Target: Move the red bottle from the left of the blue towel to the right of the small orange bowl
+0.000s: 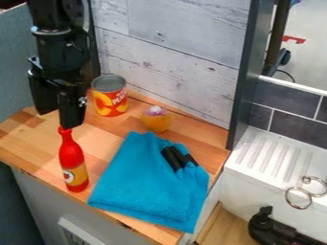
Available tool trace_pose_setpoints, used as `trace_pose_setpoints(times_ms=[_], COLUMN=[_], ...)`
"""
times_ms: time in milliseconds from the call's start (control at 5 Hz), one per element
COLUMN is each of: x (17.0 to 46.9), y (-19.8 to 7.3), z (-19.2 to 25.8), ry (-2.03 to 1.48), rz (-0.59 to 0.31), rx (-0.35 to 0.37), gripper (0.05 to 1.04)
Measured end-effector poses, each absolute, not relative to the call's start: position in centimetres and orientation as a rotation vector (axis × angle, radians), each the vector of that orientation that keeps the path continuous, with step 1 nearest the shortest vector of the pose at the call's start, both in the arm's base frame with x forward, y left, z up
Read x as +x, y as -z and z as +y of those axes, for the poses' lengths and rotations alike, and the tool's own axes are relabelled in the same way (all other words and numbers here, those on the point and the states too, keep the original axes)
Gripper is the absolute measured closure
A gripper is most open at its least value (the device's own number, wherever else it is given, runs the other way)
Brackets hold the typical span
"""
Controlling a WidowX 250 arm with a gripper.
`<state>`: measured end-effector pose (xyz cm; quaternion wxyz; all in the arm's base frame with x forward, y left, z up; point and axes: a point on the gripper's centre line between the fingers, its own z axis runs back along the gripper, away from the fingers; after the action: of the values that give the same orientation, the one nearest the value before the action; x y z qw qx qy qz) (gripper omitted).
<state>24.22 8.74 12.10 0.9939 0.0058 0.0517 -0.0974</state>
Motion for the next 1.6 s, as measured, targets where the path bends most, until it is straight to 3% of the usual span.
trace_pose_setpoints(times_ms=[800,1000,1400,1600], x=[23.6,23.6,23.8,23.8], y=[-9.3,-9.2,-9.2,-9.2], z=[8.8,8.8,8.6,8.5], ry=[0.183,0.184,0.201,0.207], rz=[0.175,0.176,0.161,0.163], rx=[0.002,0.000,-0.013,-0.021], gripper=[0.083,0.123,0.691,0.755])
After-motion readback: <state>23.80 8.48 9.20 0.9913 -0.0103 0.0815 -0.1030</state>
